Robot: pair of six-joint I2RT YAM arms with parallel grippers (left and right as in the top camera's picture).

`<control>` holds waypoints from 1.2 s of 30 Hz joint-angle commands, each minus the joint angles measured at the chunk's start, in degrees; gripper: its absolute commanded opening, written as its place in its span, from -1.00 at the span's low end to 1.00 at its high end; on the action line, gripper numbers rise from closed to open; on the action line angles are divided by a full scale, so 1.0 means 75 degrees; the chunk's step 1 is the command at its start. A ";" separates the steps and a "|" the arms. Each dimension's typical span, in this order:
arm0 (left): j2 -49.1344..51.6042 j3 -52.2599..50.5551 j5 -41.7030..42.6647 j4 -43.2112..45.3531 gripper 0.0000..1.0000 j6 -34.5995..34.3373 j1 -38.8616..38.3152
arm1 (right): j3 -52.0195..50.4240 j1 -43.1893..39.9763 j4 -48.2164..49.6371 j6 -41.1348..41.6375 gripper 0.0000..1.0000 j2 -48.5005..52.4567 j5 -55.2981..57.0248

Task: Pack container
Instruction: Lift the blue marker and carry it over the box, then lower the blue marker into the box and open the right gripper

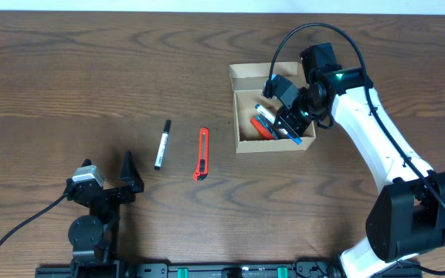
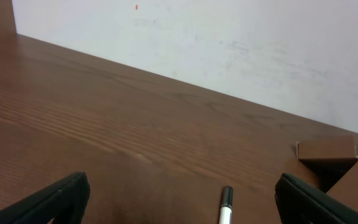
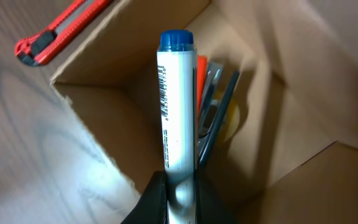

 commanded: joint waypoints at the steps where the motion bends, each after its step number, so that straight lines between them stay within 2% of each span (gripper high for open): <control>1: -0.0047 -0.0143 -0.0195 -0.0315 0.90 0.0166 0.0009 | -0.0035 0.0050 0.0201 -0.0082 -0.98 -0.0044 0.0067; 16: -0.0047 -0.0143 -0.0195 -0.0315 0.90 0.0166 0.0009 | -0.0012 0.0015 0.1052 0.0061 -0.97 -0.0020 0.0259; 26: -0.0047 -0.0143 -0.0195 -0.0315 0.90 0.0166 0.0009 | -0.0015 -0.0017 0.0912 0.0090 -0.97 0.0702 0.0169; 36: -0.0047 -0.0143 -0.0195 -0.0315 0.90 0.0166 0.0009 | -0.0035 -0.0035 0.1151 0.0085 -0.97 0.0866 0.0172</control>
